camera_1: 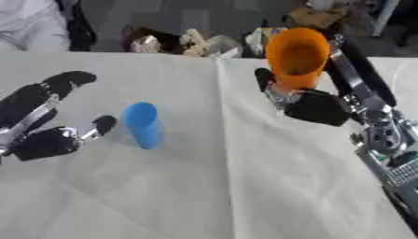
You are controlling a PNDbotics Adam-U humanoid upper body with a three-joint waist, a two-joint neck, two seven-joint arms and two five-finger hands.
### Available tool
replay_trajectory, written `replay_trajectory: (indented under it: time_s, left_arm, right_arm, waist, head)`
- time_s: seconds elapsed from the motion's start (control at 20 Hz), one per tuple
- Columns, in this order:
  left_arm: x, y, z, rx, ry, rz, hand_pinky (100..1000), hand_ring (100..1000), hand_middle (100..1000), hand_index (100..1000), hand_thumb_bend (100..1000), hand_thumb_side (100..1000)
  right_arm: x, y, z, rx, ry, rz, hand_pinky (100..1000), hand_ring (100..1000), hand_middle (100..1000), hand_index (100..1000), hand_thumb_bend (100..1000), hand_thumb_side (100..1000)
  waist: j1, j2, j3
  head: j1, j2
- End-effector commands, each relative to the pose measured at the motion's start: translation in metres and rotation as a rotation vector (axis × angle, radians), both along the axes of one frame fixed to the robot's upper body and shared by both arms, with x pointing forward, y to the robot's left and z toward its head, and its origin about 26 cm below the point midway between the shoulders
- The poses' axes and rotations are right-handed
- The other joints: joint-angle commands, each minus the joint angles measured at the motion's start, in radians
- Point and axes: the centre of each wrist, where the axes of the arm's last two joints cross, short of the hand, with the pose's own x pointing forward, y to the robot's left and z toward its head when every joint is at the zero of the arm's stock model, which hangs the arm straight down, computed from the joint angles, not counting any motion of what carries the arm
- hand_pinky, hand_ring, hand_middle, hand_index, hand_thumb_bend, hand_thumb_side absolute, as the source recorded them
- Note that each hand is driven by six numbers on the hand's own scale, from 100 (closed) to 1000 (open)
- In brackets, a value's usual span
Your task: Pour the contents of one cup into another cup.
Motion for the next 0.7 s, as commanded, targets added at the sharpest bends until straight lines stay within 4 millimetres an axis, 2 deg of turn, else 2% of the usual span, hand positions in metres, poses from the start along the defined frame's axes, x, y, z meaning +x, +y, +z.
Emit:
replay_trajectory:
  time_s: [0.05, 0.1, 0.15, 0.35, 0.7]
  left_arm:
    - [0.002, 0.002, 0.004, 0.029, 0.010, -0.003, 942, 942, 960, 1000, 584, 970]
    - [0.003, 0.002, 0.003, 0.033, 0.017, -0.006, 942, 943, 960, 1000, 588, 970]
    - [0.004, 0.002, 0.003, 0.036, 0.019, -0.008, 944, 943, 961, 1000, 650, 971]
    - [0.005, 0.002, 0.001, 0.044, 0.010, -0.005, 939, 940, 959, 1000, 735, 997]
    - [0.017, 0.001, -0.009, 0.060, -0.005, 0.001, 923, 919, 941, 1000, 714, 917]
  right_arm:
    - [-0.006, -0.003, 0.012, -0.010, -0.031, 0.001, 349, 561, 652, 614, 100, 383]
    - [-0.007, -0.003, 0.012, -0.009, -0.030, 0.001, 348, 561, 653, 614, 100, 383]
    - [-0.006, -0.003, 0.012, -0.008, -0.029, 0.000, 348, 561, 654, 614, 100, 382]
    - [-0.006, -0.003, 0.011, -0.003, -0.022, -0.004, 347, 560, 655, 613, 100, 381]
    - [-0.010, 0.002, 0.013, -0.006, -0.018, 0.003, 342, 557, 652, 609, 100, 385]
  waist:
    - [-0.018, -0.042, -0.002]
    - [-0.018, -0.043, -0.002]
    - [-0.019, -0.043, -0.002]
    - [-0.020, -0.045, -0.001]
    - [-0.023, -0.047, -0.004]
  head:
    - [0.007, 0.003]
    - [0.007, 0.003]
    - [0.007, 0.002]
    - [0.007, 0.000]
    - [0.007, 0.005]
